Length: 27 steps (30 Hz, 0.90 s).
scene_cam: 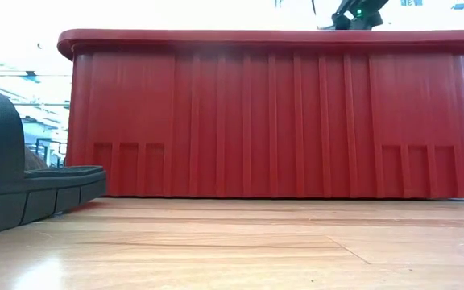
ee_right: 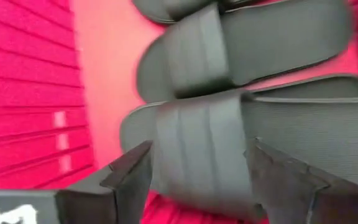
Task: Pick and place slides into bin
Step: Put the black slipper into the red bin
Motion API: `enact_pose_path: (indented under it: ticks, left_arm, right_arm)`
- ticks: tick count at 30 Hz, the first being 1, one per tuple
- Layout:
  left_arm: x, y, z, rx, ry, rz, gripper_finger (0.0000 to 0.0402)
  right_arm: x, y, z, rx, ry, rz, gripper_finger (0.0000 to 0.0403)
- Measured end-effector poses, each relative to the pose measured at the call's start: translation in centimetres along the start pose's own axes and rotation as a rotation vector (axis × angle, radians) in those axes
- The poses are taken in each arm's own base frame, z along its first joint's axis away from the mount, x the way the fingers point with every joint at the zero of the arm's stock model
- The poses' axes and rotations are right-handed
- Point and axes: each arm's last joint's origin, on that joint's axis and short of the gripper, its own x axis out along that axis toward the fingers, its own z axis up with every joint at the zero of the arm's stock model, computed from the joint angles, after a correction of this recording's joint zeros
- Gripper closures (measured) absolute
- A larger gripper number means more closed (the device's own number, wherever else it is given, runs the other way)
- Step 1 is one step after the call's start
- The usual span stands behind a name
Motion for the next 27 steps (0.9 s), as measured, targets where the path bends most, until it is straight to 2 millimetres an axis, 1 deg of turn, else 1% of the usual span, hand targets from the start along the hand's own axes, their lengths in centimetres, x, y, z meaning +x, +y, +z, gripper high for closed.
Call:
enact_pose_path:
  ticks: [2, 7, 12, 17, 20, 24, 27]
  left_arm:
    - [0.0, 0.0, 0.0, 0.002, 0.004, 0.001, 0.0256]
    - [0.0, 0.0, 0.0, 0.005, 0.003, 0.001, 0.0256]
    - [0.0, 0.0, 0.0, -0.011, 0.004, 0.001, 0.0256]
    - [0.0, 0.1, -0.3, -0.041, 0.027, 0.006, 0.0256]
    - [0.0, 0.1, -0.5, -0.053, 0.046, -0.004, 0.0256]
    - [0.0, 0.0, -0.7, -0.065, 0.063, -0.018, 0.0256]
    - [0.0, 0.0, -0.7, -0.06, 0.063, -0.018, 0.0256]
  right_arm:
    - [0.1, -0.3, -0.1, 0.02, -0.004, 0.027, 0.0166]
    - [0.5, -2.0, -0.7, 0.114, -0.01, 0.09, 0.0187]
    - [2.1, -3.6, -0.6, 0.163, 0.024, 0.142, 0.0196]
    - [3.5, -4.1, -0.7, 0.155, 0.101, 0.208, 0.0197]
    - [4.3, -4.6, -0.8, 0.167, 0.155, 0.199, 0.0197]
    - [4.8, -4.7, -0.6, 0.169, 0.182, 0.209, 0.0198]
    - [5.1, -4.3, -0.3, 0.094, 0.188, 0.212, 0.0209]
